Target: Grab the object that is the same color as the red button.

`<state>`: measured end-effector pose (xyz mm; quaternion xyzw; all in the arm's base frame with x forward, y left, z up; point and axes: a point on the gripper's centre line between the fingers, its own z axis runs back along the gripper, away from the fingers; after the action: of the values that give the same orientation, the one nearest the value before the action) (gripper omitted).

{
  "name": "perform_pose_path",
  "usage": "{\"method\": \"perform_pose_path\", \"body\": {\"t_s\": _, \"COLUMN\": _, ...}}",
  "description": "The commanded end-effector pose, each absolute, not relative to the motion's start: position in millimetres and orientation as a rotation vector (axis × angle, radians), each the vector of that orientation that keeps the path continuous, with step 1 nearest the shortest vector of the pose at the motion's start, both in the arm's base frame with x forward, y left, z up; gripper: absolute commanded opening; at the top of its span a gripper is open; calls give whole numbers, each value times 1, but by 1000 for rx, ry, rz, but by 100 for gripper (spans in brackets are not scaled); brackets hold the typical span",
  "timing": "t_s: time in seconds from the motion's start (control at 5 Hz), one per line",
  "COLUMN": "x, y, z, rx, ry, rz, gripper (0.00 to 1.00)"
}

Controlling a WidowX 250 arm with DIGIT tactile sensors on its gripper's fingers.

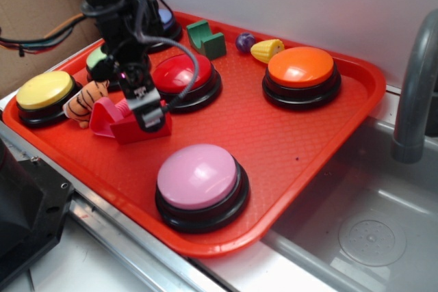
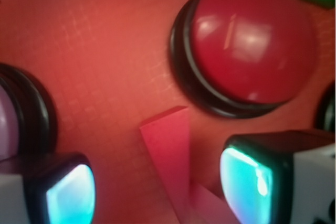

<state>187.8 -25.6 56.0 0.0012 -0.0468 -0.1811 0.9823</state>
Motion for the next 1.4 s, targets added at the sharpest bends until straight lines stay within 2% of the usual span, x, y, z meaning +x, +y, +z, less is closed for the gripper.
{"method": "perform_pose_path", "body": {"t_s": 0.0, "x": 192, "y": -24, "z": 39, "rx": 17, "ry": -98, "rz": -352, "gripper": 100}}
{"method": "perform_pose_path", "body": {"t_s": 0.2, "x": 192, "y": -23, "z": 33, "rx": -8, "ry": -111, "rz": -351, "gripper": 100}}
{"method": "perform_pose_path", "body": {"t_s": 0.6, "x": 194, "y": -21, "z": 24, "rx": -14, "ry": -92, "rz": -307, "gripper": 100}}
{"method": "perform_pose_path", "body": {"t_s": 0.8, "x": 194, "y": -20, "z": 26, "rx": -5, "ry": -87, "rz": -280, "gripper": 0}}
{"method": "perform_pose_path", "body": {"t_s": 1.0, "x": 193, "y": -17, "z": 30, "rx": -10, "ry": -90, "rz": -253, "gripper": 0}}
{"method": "perform_pose_path", "body": {"t_s": 1.2, "x": 190, "y": -8, "z": 45, "rx": -12, "ry": -30, "rz": -136, "gripper": 0}}
